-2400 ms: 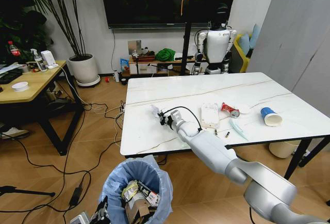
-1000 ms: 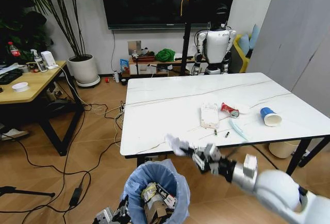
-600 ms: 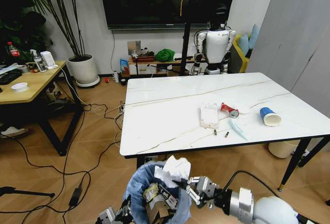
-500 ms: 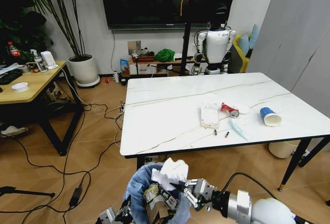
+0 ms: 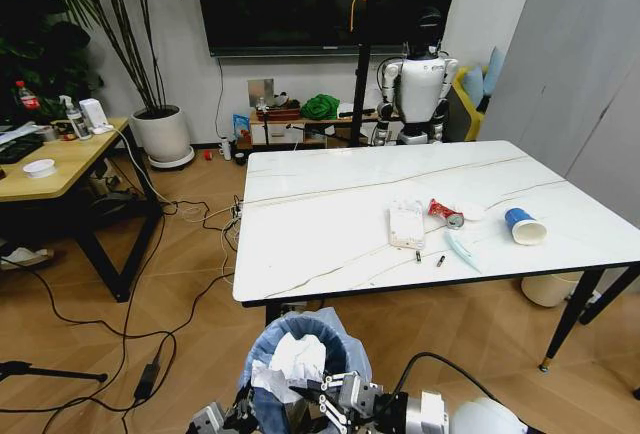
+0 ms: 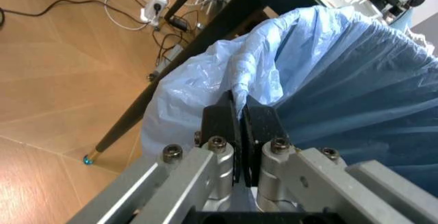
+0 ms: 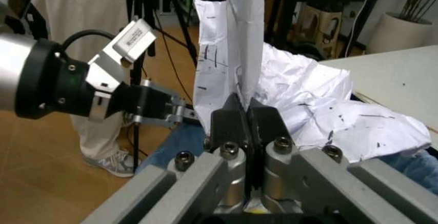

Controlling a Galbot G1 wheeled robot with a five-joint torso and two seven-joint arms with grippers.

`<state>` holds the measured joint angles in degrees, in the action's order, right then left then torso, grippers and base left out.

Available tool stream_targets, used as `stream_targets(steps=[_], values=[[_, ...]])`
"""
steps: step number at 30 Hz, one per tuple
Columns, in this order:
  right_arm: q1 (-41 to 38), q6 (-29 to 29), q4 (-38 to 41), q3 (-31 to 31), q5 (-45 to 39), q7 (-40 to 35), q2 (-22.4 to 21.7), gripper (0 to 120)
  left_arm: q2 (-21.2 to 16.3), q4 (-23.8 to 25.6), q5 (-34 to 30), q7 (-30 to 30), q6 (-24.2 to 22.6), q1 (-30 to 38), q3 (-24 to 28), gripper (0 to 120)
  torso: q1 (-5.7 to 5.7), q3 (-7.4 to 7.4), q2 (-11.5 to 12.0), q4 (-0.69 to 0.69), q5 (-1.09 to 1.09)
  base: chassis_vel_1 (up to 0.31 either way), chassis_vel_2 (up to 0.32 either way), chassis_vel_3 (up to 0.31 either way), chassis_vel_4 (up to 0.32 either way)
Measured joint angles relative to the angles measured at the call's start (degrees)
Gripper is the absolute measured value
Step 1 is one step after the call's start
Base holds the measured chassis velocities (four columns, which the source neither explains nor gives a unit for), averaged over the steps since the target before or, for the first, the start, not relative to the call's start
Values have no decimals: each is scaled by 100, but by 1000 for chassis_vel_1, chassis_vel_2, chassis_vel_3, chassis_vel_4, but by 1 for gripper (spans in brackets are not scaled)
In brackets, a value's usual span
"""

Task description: Pick up the trash bin and place the trash from the table into it.

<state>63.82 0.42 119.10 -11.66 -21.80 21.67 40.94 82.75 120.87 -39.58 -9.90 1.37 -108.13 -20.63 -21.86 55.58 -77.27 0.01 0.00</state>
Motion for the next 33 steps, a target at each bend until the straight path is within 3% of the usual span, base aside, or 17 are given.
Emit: stream_targets(steps=[8, 22, 24, 29, 32, 33], values=[[-106, 82, -290, -65, -32, 28, 122, 2, 1, 15, 24, 3, 0, -32, 5, 0, 0, 0, 0, -1, 0, 0, 0, 0, 0], [-215, 167, -500, -100, -40, 38, 153, 57, -37, 58, -68, -43, -9, -12, -46, 0, 0, 0, 1, 0, 0, 0, 0, 0, 0], [-214, 171, -503, -91, -43, 38, 152, 58, -37, 58, -69, -45, -9, -13, -48, 0, 0, 0, 1, -1, 0, 0, 0, 0, 0], [-201, 219, -531, 64, -107, 31, 164, 79, -37, 75, -71, -70, -9, -58, -61, 0, 0, 0, 1, 0, 0, 0, 0, 0, 0], [-194, 240, -544, 143, -140, 27, 172, 85, -38, 81, -66, -77, -9, -80, -70, 0, 0, 0, 1, 0, 0, 0, 0, 0, 0], [-184, 251, -553, 219, -173, 26, 181, 93, -39, 87, -62, -86, -9, -96, -76, 0, 0, 0, 1, 0, 1, 0, 0, 0, 0]])
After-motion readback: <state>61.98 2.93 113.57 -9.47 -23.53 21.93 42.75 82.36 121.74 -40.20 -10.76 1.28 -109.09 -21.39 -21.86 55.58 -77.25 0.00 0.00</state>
